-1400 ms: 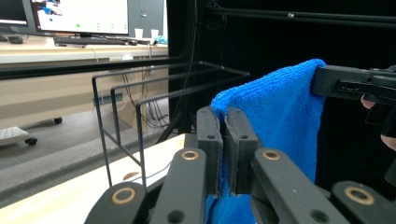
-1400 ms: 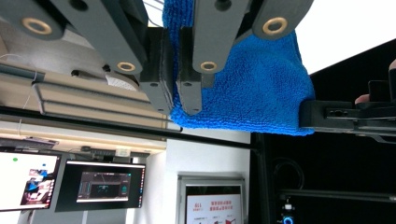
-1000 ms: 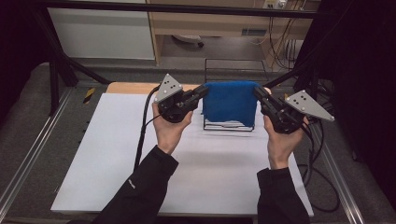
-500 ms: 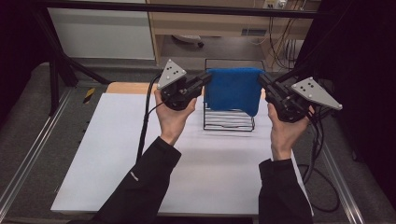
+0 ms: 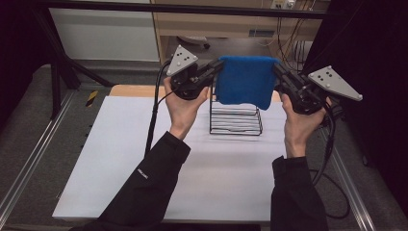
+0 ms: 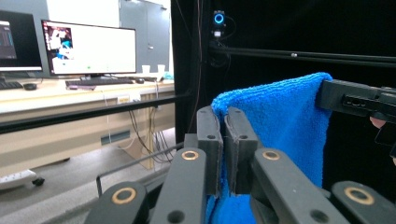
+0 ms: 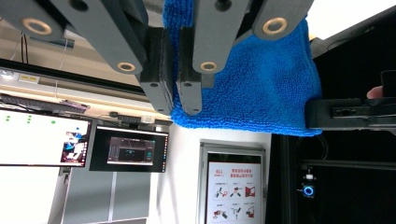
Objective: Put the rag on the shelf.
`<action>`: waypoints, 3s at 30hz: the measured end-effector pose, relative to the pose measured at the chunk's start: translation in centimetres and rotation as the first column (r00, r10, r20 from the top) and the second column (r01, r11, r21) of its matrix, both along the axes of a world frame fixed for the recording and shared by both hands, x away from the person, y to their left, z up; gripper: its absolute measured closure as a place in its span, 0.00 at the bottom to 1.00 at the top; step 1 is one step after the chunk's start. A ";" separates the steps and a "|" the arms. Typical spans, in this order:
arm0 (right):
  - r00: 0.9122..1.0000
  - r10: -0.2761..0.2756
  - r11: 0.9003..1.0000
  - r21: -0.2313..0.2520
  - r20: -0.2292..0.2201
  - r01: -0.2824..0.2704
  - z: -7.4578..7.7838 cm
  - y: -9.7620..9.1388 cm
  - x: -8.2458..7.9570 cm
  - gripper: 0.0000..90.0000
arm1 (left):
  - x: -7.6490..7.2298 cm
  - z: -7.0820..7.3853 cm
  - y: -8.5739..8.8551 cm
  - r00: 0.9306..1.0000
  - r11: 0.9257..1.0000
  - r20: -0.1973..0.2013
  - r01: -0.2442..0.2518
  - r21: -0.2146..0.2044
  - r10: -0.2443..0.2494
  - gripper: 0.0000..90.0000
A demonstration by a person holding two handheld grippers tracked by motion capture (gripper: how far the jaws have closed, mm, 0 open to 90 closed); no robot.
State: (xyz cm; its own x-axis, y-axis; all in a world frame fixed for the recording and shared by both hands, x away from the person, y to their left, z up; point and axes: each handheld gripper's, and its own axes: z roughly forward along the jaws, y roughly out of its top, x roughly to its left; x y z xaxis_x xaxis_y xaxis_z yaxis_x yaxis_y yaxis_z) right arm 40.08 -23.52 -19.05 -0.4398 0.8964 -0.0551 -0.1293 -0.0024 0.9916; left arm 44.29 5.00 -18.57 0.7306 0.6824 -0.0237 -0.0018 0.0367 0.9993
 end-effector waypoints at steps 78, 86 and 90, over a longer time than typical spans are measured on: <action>0.995 -0.008 0.999 -0.050 -0.103 0.003 -2.7 -0.9 8.3 0.96 | 6.9 -3.2 -0.9 0.999 0.996 -0.038 -0.023 0.082 0.027 0.95; 0.993 0.005 0.999 -0.046 -0.119 -0.011 -3.3 -1.5 7.6 0.95 | 6.3 -3.3 -1.2 0.999 0.993 -0.044 0.008 0.117 -0.003 0.95; 0.992 0.011 0.999 -0.045 -0.128 -0.017 -3.4 -1.8 7.3 0.95 | 6.1 -3.4 -1.3 0.999 0.992 -0.052 0.018 0.127 -0.011 0.95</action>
State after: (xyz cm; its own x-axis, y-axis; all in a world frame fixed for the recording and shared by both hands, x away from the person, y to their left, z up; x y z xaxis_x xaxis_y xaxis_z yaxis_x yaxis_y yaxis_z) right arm 47.43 -25.31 -22.44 -0.4582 0.8880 -0.0389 -0.0015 0.0430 0.9991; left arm 50.37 3.73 -22.02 0.7406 0.6715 0.0248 0.0490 -0.0909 0.9947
